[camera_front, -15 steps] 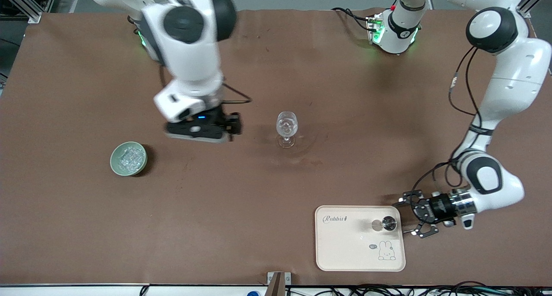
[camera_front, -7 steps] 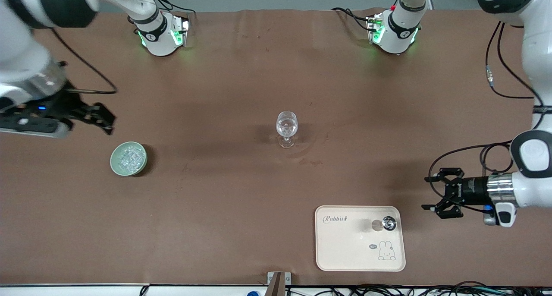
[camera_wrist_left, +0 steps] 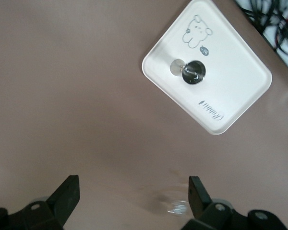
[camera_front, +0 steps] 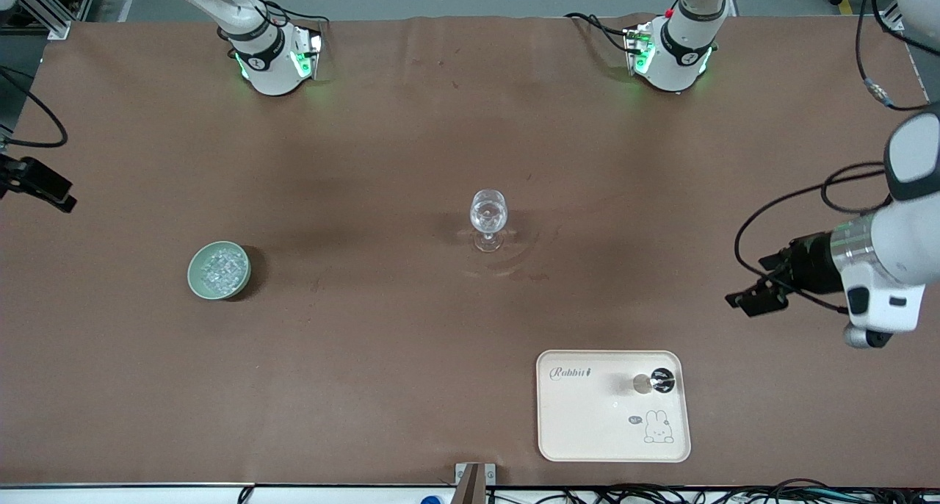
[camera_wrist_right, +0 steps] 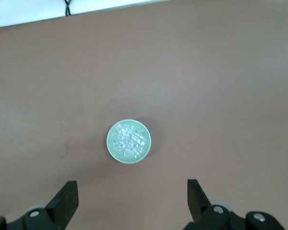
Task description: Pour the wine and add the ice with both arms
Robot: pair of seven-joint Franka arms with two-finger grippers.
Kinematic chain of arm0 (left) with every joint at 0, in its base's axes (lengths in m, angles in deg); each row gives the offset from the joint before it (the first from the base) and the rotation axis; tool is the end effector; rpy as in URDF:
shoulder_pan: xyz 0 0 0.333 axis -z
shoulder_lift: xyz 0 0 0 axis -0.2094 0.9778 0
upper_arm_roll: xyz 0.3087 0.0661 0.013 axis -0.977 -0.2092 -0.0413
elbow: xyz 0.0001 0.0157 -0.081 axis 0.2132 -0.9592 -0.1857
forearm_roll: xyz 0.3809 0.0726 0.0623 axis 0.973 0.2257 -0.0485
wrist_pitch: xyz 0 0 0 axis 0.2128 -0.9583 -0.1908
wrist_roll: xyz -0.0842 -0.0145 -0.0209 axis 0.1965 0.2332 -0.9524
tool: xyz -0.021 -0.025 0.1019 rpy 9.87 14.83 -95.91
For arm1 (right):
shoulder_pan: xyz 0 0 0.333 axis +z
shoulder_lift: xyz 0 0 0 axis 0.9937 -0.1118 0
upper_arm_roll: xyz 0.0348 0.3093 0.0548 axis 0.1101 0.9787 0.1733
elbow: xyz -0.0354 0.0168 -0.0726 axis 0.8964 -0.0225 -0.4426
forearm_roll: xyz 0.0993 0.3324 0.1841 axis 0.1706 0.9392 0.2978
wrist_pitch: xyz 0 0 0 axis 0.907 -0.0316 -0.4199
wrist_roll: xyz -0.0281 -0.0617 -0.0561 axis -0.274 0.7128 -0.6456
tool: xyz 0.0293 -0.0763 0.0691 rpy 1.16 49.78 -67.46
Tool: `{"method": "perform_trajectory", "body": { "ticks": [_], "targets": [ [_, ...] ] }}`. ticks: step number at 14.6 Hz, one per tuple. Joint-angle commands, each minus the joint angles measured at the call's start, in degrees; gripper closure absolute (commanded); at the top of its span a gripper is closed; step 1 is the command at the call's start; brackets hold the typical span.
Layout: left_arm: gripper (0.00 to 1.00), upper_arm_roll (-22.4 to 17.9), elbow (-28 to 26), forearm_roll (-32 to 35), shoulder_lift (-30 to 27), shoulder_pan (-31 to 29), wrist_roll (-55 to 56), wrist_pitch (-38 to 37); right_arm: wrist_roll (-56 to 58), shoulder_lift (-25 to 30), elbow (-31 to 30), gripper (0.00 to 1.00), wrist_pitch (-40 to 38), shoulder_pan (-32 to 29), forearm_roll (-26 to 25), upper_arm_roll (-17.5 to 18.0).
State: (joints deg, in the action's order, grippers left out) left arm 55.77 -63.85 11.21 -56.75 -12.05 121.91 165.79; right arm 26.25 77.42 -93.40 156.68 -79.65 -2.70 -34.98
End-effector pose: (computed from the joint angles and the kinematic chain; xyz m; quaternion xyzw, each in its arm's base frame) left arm 0.6756 -0.0959 0.5343 0.9544 0.2861 -0.0417 0.0748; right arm 0.5709 -0.0490 0.6431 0.9926 -0.1079 0.0402 0.0388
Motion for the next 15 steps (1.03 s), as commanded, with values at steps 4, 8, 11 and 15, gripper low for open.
{"method": "perform_trajectory", "body": {
  "ticks": [4,8,11,15],
  "targets": [
    [0.00,-11.43,-6.92,2.21,-17.49,7.04,-24.24,-1.16,0.35,0.67,5.14,0.00,-5.59,-3.75,1.50,1.24],
    [0.00,-28.93,-15.61,-7.18,-29.27,19.36,-32.68,-2.38,0.61,0.58,6.66,0.00,-7.54,-3.40,1.94,1.51],
    [0.00,-37.48,-22.65,-10.02,-35.96,25.26,-39.71,-2.39,4.47,0.67,5.26,0.00,-8.94,-3.40,2.20,1.51],
    [0.00,-39.26,-30.04,-10.02,-41.94,27.47,-41.66,-1.77,7.28,2.52,1.47,0.01,-8.25,-3.31,2.38,1.51]
  ]
}}
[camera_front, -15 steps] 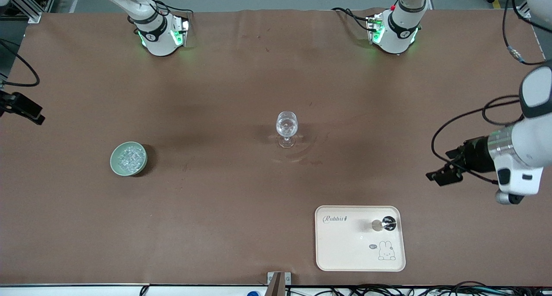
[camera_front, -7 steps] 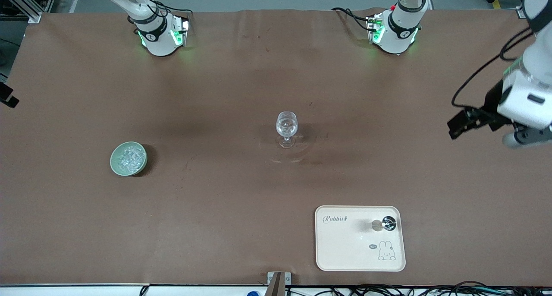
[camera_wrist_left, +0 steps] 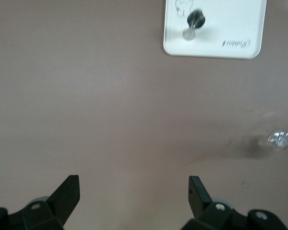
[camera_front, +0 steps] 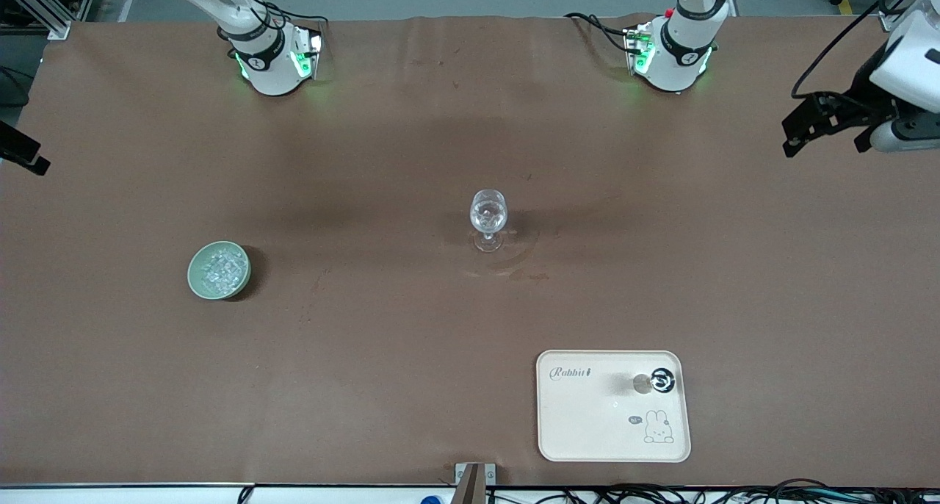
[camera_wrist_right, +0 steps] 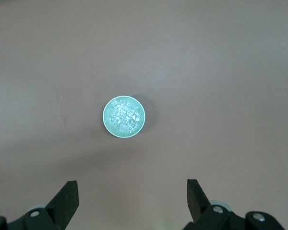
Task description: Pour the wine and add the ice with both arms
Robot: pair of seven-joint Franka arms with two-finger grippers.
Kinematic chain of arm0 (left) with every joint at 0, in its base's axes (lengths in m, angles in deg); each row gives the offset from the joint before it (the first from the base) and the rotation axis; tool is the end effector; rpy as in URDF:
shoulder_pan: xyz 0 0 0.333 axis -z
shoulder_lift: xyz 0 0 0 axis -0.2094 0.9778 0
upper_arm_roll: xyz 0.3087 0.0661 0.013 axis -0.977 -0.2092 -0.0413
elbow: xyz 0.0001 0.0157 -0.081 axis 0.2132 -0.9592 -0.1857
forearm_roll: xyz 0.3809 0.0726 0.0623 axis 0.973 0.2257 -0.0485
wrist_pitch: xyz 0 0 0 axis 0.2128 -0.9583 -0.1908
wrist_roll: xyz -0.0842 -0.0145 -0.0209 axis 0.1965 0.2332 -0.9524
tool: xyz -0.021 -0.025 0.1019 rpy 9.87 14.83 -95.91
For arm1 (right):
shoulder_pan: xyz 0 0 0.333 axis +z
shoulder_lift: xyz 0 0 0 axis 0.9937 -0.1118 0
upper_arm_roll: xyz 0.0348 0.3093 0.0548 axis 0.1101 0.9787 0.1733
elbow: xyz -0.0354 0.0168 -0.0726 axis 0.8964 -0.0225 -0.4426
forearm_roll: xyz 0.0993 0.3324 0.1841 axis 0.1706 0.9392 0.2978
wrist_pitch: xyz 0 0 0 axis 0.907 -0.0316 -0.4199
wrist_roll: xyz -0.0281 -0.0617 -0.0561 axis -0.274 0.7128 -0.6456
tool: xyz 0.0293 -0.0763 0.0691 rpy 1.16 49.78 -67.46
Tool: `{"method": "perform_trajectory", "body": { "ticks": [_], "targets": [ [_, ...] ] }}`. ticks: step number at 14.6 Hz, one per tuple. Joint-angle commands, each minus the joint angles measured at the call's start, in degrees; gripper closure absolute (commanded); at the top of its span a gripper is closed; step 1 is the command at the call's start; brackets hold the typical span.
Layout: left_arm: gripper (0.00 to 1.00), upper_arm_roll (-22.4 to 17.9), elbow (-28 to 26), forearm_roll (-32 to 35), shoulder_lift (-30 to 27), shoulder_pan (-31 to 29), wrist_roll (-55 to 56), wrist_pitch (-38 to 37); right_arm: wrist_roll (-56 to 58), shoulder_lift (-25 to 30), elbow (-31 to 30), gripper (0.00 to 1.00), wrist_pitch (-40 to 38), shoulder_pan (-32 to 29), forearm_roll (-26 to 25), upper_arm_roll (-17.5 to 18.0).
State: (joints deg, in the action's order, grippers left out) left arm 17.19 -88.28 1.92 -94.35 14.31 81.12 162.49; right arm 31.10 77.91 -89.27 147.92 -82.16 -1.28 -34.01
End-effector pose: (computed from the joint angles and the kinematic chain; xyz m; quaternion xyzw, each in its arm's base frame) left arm 0.5108 -0.0779 0.6570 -0.9994 -0.0077 -0.0257 0.0222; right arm 0.5505 -0.0609 0.6673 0.9963 -0.0822 0.0021 0.0267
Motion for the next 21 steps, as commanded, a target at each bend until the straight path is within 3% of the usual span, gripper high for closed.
{"method": "perform_trajectory", "body": {
  "ticks": [1,12,13,15,21],
  "targets": [
    [0.00,-0.68,-6.14,-0.81,-4.71,1.12,-0.87,1.61,2.61,2.03,-2.48,0.01,0.86,-0.80,0.97,0.54],
    [0.00,-0.76,0.71,-0.73,-0.49,0.42,-2.71,-0.50,2.18,1.76,-2.22,0.00,4.03,-0.45,1.58,0.72],
    [0.00,-0.76,0.71,-0.73,-0.23,0.42,-2.80,-0.50,2.18,1.76,-2.30,0.00,4.12,-1.32,1.58,1.67],
    [0.00,-0.76,0.80,-0.81,0.21,0.33,-2.89,-0.50,2.26,1.85,-2.57,0.00,3.51,-5.88,1.58,7.37],
    [0.00,-1.03,0.62,-0.81,0.74,-0.02,-2.89,-0.59,2.61,1.85,-2.83,0.00,3.33,-6.08,1.58,7.84]
  ]
}}
